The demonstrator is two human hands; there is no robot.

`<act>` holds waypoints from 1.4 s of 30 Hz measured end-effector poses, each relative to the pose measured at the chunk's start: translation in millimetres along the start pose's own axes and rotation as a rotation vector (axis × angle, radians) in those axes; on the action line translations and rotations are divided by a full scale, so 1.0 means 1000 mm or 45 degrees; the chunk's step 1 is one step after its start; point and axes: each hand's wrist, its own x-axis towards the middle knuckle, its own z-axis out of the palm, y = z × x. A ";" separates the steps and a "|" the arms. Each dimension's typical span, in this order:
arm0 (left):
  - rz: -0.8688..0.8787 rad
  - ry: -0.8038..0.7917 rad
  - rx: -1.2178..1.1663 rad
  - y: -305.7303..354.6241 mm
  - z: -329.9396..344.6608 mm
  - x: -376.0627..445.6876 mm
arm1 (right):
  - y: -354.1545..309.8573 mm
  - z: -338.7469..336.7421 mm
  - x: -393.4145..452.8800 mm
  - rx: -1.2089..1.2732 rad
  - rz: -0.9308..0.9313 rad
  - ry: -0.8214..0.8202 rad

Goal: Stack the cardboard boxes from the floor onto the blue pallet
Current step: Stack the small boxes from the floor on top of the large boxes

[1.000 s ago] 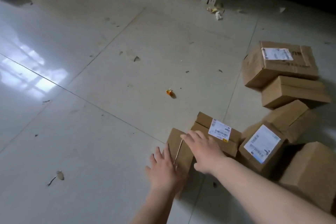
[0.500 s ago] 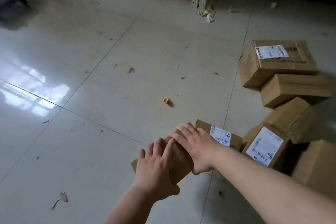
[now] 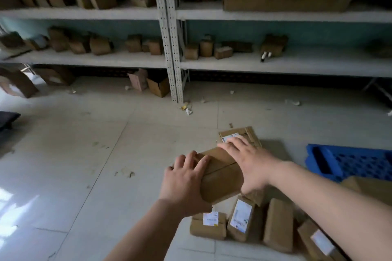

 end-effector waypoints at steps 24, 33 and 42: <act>0.702 -0.019 -0.021 0.415 -0.249 0.105 | 0.272 -0.179 -0.388 0.569 0.836 0.402; 0.686 -0.114 -0.106 0.508 -0.187 0.199 | 0.394 -0.137 -0.395 0.636 1.002 0.463; 0.730 -0.077 -0.061 0.564 -0.060 0.285 | 0.498 -0.014 -0.360 0.759 1.113 0.615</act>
